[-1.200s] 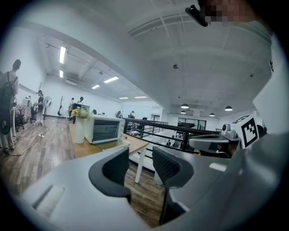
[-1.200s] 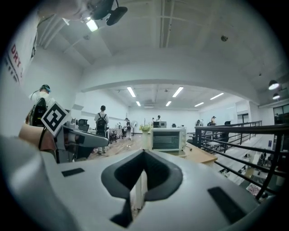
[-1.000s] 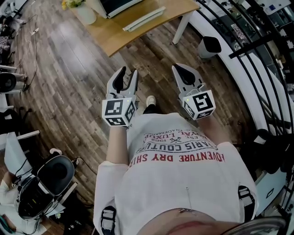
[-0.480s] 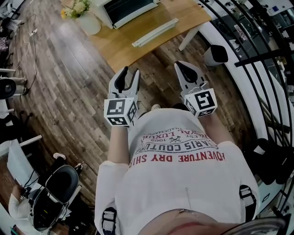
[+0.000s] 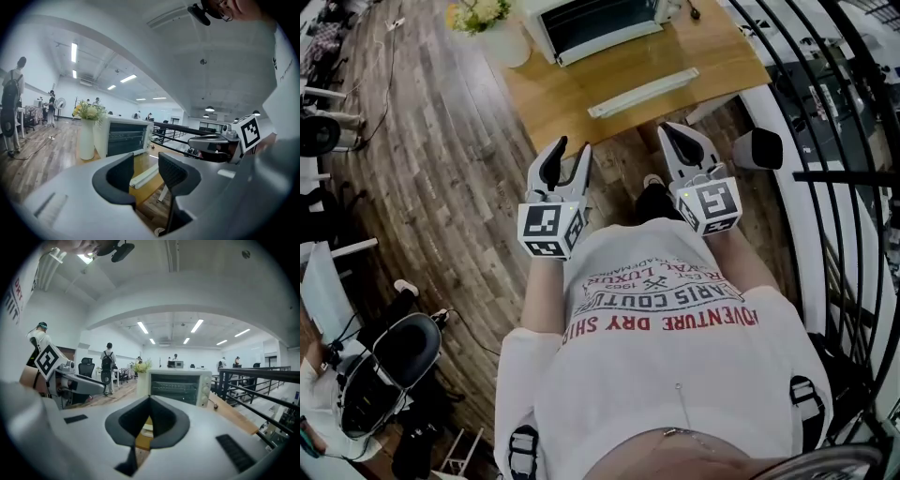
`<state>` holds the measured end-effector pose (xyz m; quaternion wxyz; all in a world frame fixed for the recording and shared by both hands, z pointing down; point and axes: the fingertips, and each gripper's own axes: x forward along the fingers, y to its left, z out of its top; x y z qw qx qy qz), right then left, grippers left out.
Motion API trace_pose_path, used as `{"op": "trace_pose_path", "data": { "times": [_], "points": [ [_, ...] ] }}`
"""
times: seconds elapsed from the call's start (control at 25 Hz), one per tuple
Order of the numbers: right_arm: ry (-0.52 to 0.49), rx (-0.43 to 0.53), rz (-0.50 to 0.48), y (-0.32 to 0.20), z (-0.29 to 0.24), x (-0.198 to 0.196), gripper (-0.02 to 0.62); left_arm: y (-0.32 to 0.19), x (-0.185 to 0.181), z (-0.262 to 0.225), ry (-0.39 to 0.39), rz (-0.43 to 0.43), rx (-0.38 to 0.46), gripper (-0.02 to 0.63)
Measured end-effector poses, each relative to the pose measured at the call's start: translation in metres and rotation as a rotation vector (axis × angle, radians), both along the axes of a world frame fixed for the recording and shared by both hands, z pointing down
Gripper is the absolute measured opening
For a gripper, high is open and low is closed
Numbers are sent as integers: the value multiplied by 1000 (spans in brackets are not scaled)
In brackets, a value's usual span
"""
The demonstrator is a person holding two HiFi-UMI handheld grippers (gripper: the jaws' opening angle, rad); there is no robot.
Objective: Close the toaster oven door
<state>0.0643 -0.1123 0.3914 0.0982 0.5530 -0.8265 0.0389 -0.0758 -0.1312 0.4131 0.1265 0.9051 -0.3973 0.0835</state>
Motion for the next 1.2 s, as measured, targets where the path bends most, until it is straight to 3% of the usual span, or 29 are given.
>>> {"op": "trace_pose_path", "data": {
  "times": [0.16, 0.56, 0.96, 1.2],
  "points": [
    [-9, -17, -54, -39, 5, 22, -11, -23, 14, 11, -20, -76, -19, 150],
    [-11, -36, -238, -111, 44, 58, -11, -56, 47, 93, -68, -260, -165, 150],
    [25, -113, -362, -130, 84, 72, -10, -51, 55, 178, -65, -439, -338, 150],
    [24, -160, -402, -135, 105, 74, -11, -68, 51, 210, -59, -518, -399, 149]
  ]
}}
